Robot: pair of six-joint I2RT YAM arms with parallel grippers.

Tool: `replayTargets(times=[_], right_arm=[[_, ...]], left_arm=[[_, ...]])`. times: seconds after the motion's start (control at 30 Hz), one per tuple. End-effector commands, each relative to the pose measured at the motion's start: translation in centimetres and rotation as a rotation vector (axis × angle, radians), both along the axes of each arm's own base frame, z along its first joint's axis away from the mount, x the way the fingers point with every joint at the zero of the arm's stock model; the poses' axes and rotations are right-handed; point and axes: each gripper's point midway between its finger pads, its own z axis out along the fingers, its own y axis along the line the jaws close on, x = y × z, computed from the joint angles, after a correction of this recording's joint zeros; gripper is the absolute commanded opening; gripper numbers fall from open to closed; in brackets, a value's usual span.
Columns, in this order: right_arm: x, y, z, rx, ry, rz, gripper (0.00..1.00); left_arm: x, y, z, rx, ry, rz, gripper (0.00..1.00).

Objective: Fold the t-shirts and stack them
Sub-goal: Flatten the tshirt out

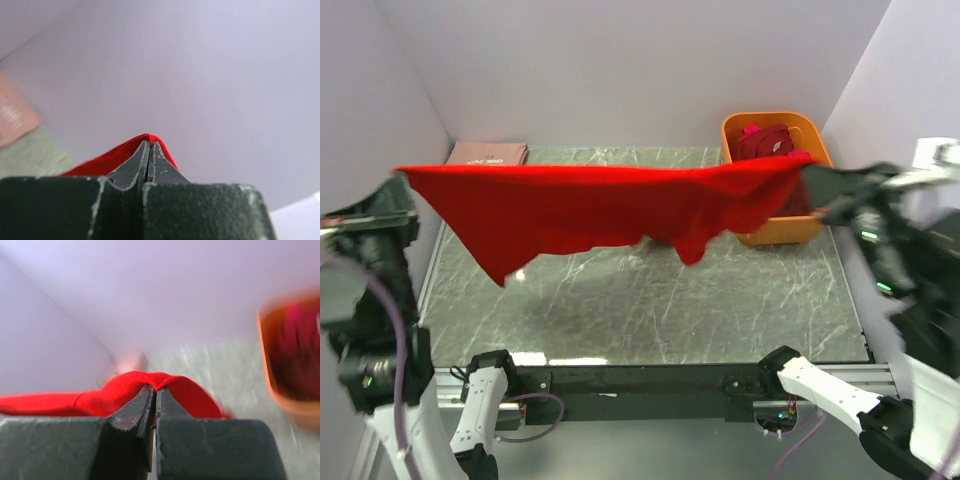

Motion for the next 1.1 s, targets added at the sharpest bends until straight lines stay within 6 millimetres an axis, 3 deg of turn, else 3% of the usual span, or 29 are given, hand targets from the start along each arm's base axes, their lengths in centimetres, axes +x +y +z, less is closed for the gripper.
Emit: replayTargets(times=[0.0,0.03,0.1,0.2,0.23,0.3,0.4,0.43,0.47,0.5,0.53,0.57,0.6,0.63,0.67,0.7,0.73,0.77,0.8,0.83,0.87,0.9,0.93,1.0,1.03,1.07], right_arm=[[-3.6,-3.5,6.1,-0.003,-0.166,-0.071,0.0],[-4.8,-4.3,8.0,0.004,-0.217,-0.072,0.0],[-5.8,-4.7,9.3,0.002,-0.251,-0.068,0.0],[-6.5,-5.4,10.9,-0.008,-0.303,-0.084,0.0],[-6.4,-5.5,11.1,-0.024,-0.311,-0.097,0.0],[-5.3,-6.0,11.3,-0.049,-0.309,-0.153,0.0],[-2.2,-6.5,10.5,-0.09,-0.272,-0.265,0.0],[-0.4,-6.1,9.0,-0.121,-0.226,-0.289,0.0],[0.8,-5.9,8.1,-0.14,-0.197,-0.315,0.0],[2.6,-5.6,7.3,-0.154,-0.173,-0.352,0.0],[4.9,-4.7,4.7,-0.203,-0.117,-0.353,0.0],[6.4,-4.0,3.3,-0.219,-0.09,-0.35,0.0],[7.7,-3.3,2.2,-0.217,-0.076,-0.336,0.0],[10.5,-1.6,-1.7,-0.25,-0.001,-0.28,0.0],[11.9,-0.8,-3.6,-0.245,0.031,-0.257,0.0],[13.4,-0.3,-5.0,-0.227,0.049,-0.245,0.0],[15.8,1.6,-9.7,-0.254,0.137,-0.169,0.0],[16.9,2.4,-11.7,-0.26,0.164,-0.144,0.0],[18.1,3.3,-12.9,-0.253,0.167,-0.118,0.0],[19.8,4.8,-16.9,-0.276,0.244,-0.061,0.0],[20.8,5.4,-18.6,-0.287,0.277,-0.041,0.0],[22.5,6.3,-22.1,-0.307,0.355,-0.023,0.0],[23.6,6.7,-22.8,-0.31,0.373,-0.017,0.0],[26.2,7.7,-26.4,-0.336,0.467,-0.001,0.0],[27.0,8.0,-27.5,-0.345,0.498,0.003,0.0],[27.6,8.5,-28.3,-0.348,0.521,0.018,0.0]], left_arm=[[-4.2,-0.6,6.5,0.089,-0.178,0.026,0.01],[-4.6,-0.8,7.3,0.102,-0.2,0.022,0.01],[-5.1,-1.5,8.9,0.132,-0.228,-0.006,0.01],[-4.3,-2.1,10.1,0.17,-0.219,-0.042,0.01],[-3.2,-2.0,10.0,0.171,-0.2,-0.051,0.01],[-2.0,-2.0,10.1,0.185,-0.182,-0.06,0.01],[2.3,-1.3,7.8,0.176,-0.087,-0.076,0.01],[3.7,-0.9,6.6,0.161,-0.053,-0.074,0.01],[5.4,-0.4,5.2,0.154,-0.014,-0.071,0.01],[7.7,0.2,2.4,0.137,0.048,-0.067,0.01],[9.4,0.8,0.4,0.118,0.095,-0.061,0.01],[11.5,1.4,-3.7,0.103,0.181,-0.056,0.01],[12.5,1.9,-5.5,0.098,0.21,-0.047,0.01],[14.2,2.6,-7.7,0.079,0.249,-0.027,0.01],[15.6,3.1,-12.3,0.045,0.338,-0.023,0.01],[16.7,3.3,-14.4,0.033,0.369,-0.025,0.01],[18.7,3.5,-16.4,0.028,0.38,-0.036,0.01],[19.7,3.7,-20.0,0.032,0.438,-0.047,0.01],[20.7,3.8,-21.7,0.035,0.463,-0.055,0.01],[22.4,4.1,-25.5,0.021,0.548,-0.061,0.01],[23.3,4.8,-27.0,0.037,0.585,-0.046,0.01],[24.1,5.1,-28.6,0.035,0.629,-0.041,0.0],[25.3,5.5,-32.7,0.027,0.732,-0.045,0.01],[27.2,5.9,-34.2,0.029,0.783,-0.055,0.0],[28.0,5.9,-37.1,0.021,0.845,-0.075,0.0],[28.9,5.9,-37.3,0.021,0.845,-0.081,0.0]])
